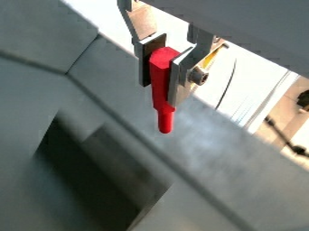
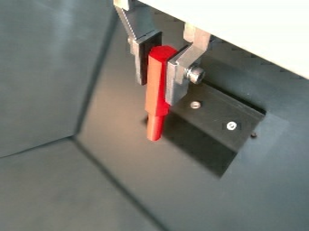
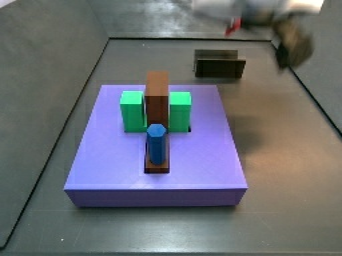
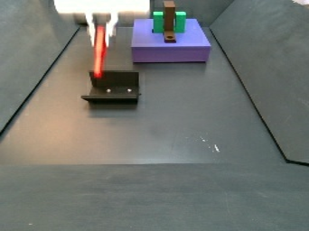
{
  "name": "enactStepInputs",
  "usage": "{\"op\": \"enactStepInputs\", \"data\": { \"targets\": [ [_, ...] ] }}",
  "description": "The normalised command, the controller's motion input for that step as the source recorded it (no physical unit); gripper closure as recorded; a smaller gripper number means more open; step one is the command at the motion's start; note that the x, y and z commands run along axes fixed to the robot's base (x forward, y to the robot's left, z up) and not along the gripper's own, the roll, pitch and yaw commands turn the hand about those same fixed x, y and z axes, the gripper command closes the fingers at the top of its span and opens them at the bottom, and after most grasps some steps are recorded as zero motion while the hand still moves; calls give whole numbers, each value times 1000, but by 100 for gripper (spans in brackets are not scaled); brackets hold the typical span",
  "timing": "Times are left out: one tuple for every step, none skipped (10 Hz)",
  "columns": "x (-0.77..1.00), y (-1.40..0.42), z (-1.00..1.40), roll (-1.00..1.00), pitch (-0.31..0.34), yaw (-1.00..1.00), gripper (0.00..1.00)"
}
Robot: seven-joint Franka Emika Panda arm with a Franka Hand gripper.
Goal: Pick up the red object. Move up. Place the red object on the fixture. Regrasp the red object. Move to above the board. Insert the red object.
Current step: Move to above the board.
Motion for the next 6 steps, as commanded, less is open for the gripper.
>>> {"op": "enactStepInputs", "data": {
  "targets": [
    [-26,-1,1400,3,-28,-5,100],
    [-18,-5,1400,5,-5,-12,100],
    [-22,-14,1400,12,12,-16,100],
    [-20,-10,1400,-2,20,-16,100],
    [-8,-1,795,-18,38,-13,100],
    [13,-3,420,1,47,-4,100]
  ]
}}
